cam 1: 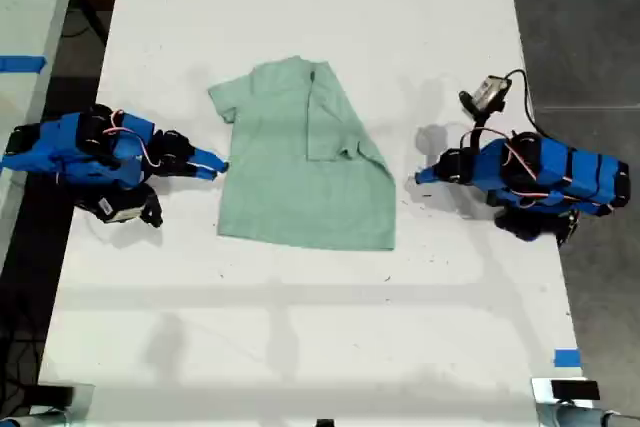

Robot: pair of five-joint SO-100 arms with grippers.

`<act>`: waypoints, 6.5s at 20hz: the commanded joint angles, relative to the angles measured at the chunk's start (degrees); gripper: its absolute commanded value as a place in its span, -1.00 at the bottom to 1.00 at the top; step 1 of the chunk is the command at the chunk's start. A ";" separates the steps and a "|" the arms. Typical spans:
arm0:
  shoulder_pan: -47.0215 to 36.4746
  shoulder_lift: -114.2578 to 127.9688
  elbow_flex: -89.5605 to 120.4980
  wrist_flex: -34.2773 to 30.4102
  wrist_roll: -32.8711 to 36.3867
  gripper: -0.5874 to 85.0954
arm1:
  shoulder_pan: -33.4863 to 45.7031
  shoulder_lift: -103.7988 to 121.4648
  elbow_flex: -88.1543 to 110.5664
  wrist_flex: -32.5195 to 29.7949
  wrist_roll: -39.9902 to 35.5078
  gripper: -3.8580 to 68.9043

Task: Fold t shirt

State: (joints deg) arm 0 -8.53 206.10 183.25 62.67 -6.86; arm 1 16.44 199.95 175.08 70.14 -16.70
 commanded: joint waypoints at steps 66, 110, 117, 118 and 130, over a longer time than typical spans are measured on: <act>-19.51 -5.27 -21.36 -6.42 21.88 -0.99 | 2.20 0.79 3.08 -0.26 -0.53 -0.88; -17.67 0.53 -0.88 -10.11 22.06 -0.99 | 2.46 0.79 3.08 -0.18 -0.35 -0.88; -17.84 0.53 -0.88 -10.11 22.06 -0.99 | 2.72 0.79 3.08 -0.18 -0.53 -0.88; -17.93 0.53 -0.88 -10.11 22.06 -0.99 | 2.72 0.79 3.08 -0.18 -0.53 -0.88; -17.31 0.53 -0.88 -9.84 21.53 -0.99 | 2.55 0.79 3.08 -0.18 -0.35 -0.88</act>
State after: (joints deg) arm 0 -25.75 206.10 182.20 52.73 15.64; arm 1 18.46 200.04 175.08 70.14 -16.70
